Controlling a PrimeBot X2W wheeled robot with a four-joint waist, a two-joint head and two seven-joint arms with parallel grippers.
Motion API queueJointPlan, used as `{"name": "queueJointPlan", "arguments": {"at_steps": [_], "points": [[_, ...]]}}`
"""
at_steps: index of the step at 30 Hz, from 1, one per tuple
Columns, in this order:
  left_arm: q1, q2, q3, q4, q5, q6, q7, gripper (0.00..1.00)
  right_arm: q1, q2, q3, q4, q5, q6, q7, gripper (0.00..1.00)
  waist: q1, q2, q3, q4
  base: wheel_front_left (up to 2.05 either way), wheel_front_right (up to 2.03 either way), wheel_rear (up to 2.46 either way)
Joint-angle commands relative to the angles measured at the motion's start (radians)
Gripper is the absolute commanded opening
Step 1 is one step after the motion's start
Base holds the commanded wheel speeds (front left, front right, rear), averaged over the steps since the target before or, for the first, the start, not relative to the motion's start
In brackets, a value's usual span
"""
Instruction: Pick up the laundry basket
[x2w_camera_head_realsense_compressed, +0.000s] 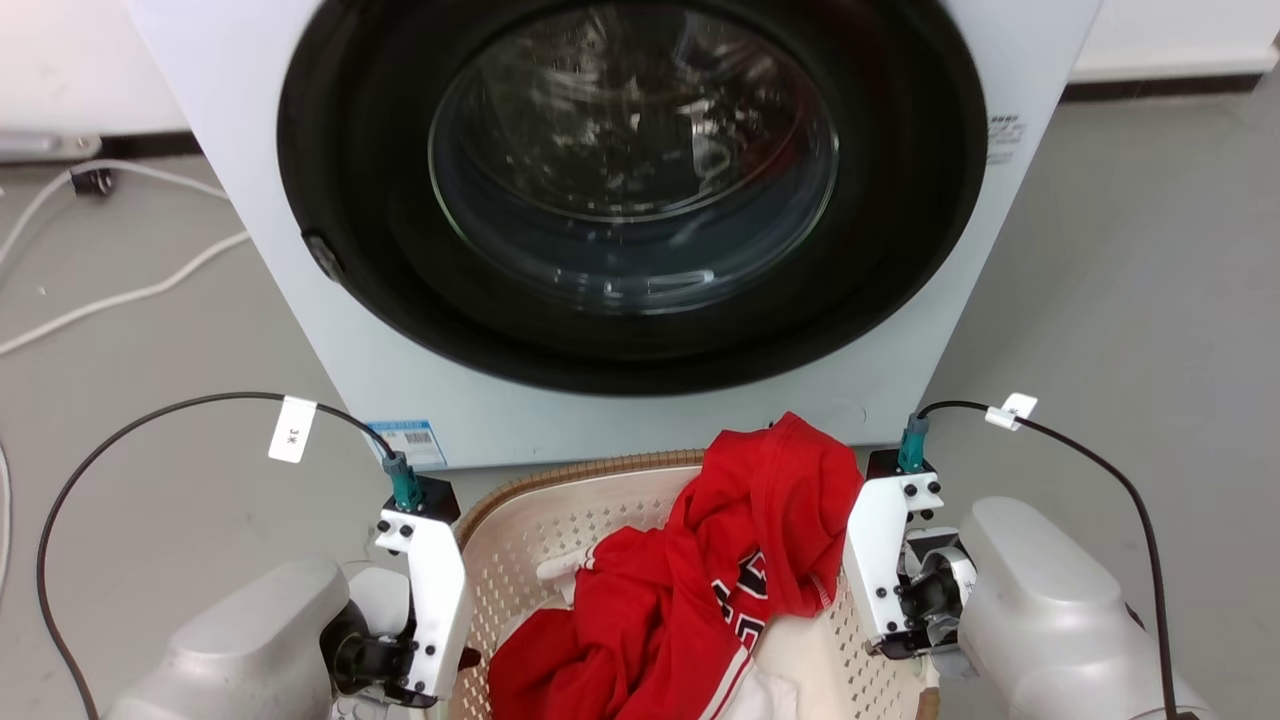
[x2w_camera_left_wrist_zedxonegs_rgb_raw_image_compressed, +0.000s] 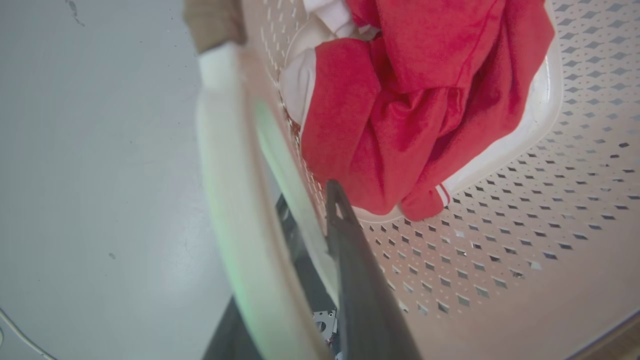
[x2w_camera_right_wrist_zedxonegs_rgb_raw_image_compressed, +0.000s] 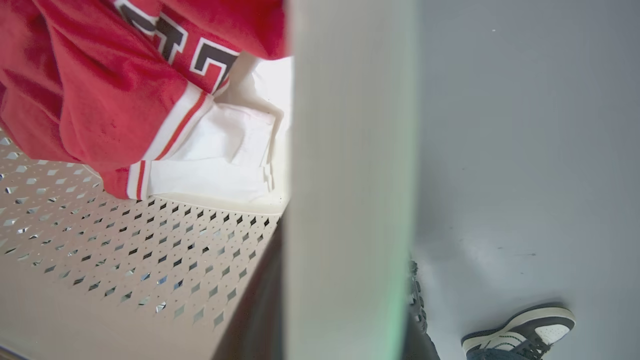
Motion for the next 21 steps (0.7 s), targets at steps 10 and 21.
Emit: {"name": "queueJointPlan", "arguments": {"at_steps": [10,21], "points": [[0.001,0.031,-0.014,0.016,-0.014,-0.003,0.065,0.0,0.0,-0.038,0.06,-0.011,0.041,0.008,0.034,0.0,0.0004,0.0,-0.074,0.004,0.0,0.0,0.0],[-0.008,0.027,-0.016,0.028,-0.025,-0.003,0.089,0.0,-0.017,-0.038,0.08,0.013,0.077,0.008,0.027,0.0,0.0004,0.0,-0.088,0.007,0.0,0.0,0.0]]}}
